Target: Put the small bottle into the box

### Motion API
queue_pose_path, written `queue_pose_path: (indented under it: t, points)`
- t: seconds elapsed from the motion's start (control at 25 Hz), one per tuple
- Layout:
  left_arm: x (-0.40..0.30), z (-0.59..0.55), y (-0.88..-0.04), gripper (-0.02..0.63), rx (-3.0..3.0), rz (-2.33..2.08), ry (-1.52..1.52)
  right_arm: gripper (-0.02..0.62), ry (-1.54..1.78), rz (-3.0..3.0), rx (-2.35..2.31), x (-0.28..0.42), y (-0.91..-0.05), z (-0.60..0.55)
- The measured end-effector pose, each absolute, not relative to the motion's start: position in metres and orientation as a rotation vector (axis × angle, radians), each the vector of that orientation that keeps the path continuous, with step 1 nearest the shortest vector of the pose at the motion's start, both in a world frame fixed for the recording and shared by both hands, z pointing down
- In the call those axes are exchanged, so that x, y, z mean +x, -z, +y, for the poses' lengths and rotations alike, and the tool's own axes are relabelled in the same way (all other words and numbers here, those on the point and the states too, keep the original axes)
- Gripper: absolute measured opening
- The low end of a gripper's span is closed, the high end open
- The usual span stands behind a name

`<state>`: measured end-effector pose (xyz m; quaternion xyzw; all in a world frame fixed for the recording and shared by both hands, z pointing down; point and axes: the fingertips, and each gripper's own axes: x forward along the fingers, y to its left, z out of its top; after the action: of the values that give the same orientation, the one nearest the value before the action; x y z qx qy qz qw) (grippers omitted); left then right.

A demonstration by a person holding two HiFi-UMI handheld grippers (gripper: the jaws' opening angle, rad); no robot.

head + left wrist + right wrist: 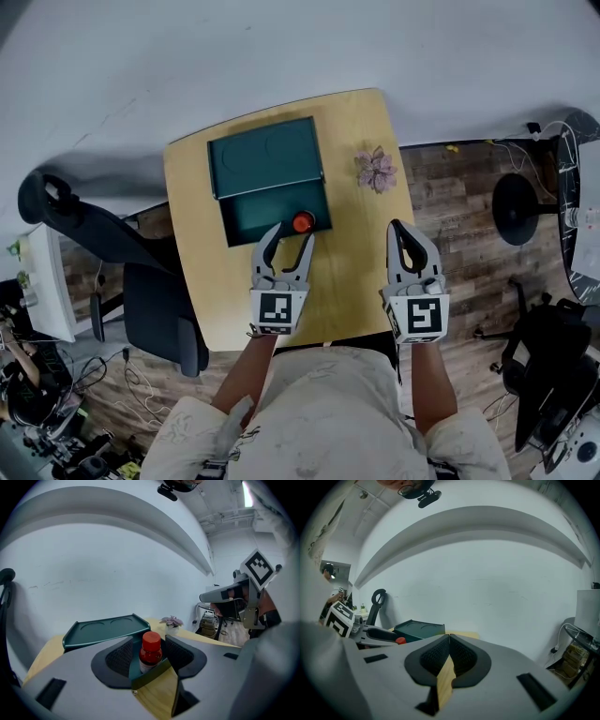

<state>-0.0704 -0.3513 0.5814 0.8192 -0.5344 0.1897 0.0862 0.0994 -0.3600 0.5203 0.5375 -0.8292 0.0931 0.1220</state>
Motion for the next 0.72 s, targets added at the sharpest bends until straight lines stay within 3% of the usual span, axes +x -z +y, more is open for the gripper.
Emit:
queue_pose_path:
  t: [0.72]
  points:
    - [-0.155,-0.311,-0.535,0.216,2.381,-1.805,-0.427,0.015,-0.144,-2.503,1.466,0.025,-0.479,-0.317]
